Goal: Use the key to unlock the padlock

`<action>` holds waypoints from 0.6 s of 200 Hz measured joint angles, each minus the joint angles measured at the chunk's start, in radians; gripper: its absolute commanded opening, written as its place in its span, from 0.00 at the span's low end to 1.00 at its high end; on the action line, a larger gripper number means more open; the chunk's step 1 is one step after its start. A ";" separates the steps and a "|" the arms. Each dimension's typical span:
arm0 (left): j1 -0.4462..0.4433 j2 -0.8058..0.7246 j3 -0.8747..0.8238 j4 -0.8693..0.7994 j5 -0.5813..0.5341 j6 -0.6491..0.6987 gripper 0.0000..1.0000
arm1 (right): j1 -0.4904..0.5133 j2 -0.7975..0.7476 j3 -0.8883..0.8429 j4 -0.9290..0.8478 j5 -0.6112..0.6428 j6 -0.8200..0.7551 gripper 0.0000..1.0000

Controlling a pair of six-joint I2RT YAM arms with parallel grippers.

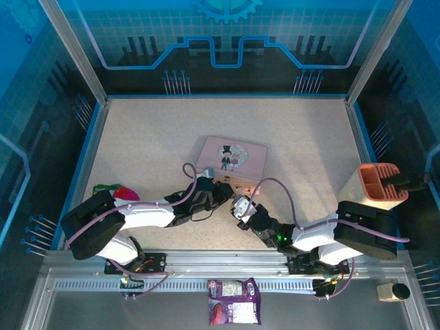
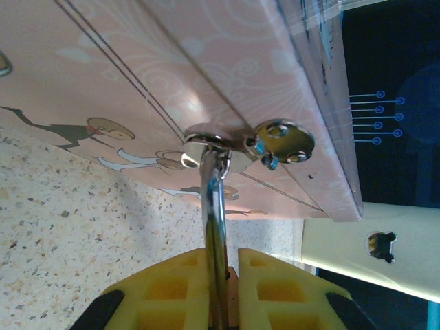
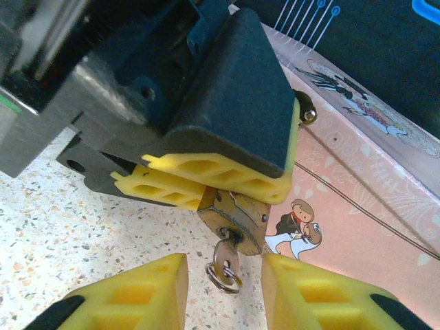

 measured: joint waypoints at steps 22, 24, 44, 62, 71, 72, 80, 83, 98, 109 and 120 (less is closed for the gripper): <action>0.000 -0.008 0.000 -0.003 0.000 0.000 0.00 | -0.006 0.021 -0.001 0.025 -0.014 0.008 0.28; 0.000 -0.009 0.000 -0.003 0.000 0.000 0.00 | -0.006 0.023 -0.001 0.029 -0.016 0.009 0.27; 0.000 -0.010 0.000 -0.003 0.000 0.000 0.00 | -0.006 0.034 0.000 0.047 -0.021 0.016 0.27; 0.000 -0.010 0.000 -0.003 0.000 0.000 0.00 | -0.008 0.050 0.000 0.068 -0.021 0.022 0.24; 0.000 -0.010 0.000 -0.003 0.000 0.000 0.00 | -0.010 0.059 0.000 0.080 -0.020 0.023 0.23; 0.000 -0.010 0.000 -0.004 0.000 0.000 0.00 | -0.010 0.060 0.000 0.081 -0.020 0.024 0.23; 0.000 -0.010 0.000 -0.004 0.000 0.000 0.00 | -0.010 0.065 0.000 0.089 -0.020 0.025 0.22; 0.000 -0.010 0.000 -0.004 0.000 0.000 0.00 | -0.010 0.066 0.000 0.091 -0.020 0.026 0.22; 0.000 -0.010 0.000 -0.004 0.000 0.000 0.00 | -0.011 0.069 0.000 0.098 -0.020 0.027 0.22; -0.001 -0.010 0.000 -0.004 0.000 0.000 0.00 | -0.012 0.070 0.000 0.101 -0.020 0.031 0.22; -0.001 -0.010 0.000 -0.004 0.000 0.000 0.00 | -0.012 0.070 0.000 0.102 -0.021 0.035 0.22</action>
